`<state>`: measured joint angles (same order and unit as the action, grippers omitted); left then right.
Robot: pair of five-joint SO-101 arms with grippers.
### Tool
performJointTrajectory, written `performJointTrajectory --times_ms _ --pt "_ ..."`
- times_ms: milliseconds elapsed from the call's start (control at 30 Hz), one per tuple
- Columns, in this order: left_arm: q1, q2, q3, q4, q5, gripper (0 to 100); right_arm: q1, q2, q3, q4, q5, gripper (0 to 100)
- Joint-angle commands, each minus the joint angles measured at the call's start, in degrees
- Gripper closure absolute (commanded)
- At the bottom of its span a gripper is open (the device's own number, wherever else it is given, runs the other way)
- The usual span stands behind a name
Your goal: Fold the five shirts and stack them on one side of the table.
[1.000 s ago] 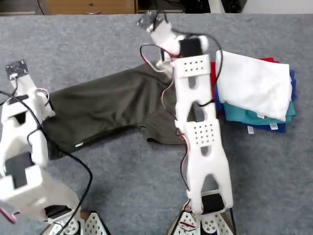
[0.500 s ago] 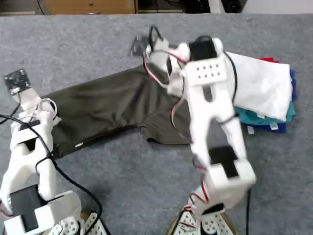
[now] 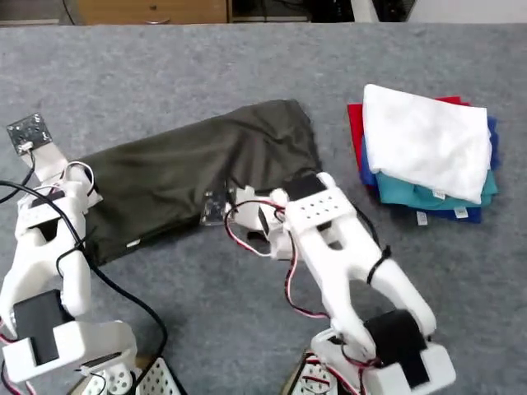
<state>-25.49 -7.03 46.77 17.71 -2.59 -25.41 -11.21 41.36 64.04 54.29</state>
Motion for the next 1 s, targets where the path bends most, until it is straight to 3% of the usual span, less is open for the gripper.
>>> performJointTrajectory --times_ms 0,400,600,767,967 --pt "-0.4 -0.2 -3.1 1.4 0.2 98 0.9 4.7 -1.9 -2.6 -1.5 74.2" --pt "-0.6 -0.1 -4.6 3.8 -0.7 98 1.0 21.8 -13.5 -2.7 -1.5 75.3" --pt "-1.3 -0.1 -4.5 4.0 -1.4 98 1.9 21.8 -13.5 -5.5 -0.7 99.8" --pt "-1.7 -0.1 -4.5 4.0 -1.4 98 4.4 21.5 -14.5 -7.4 -0.8 99.7" --pt "-1.6 -0.1 -4.5 4.0 -1.4 98 5.5 21.9 -31.6 4.5 -0.8 99.7"
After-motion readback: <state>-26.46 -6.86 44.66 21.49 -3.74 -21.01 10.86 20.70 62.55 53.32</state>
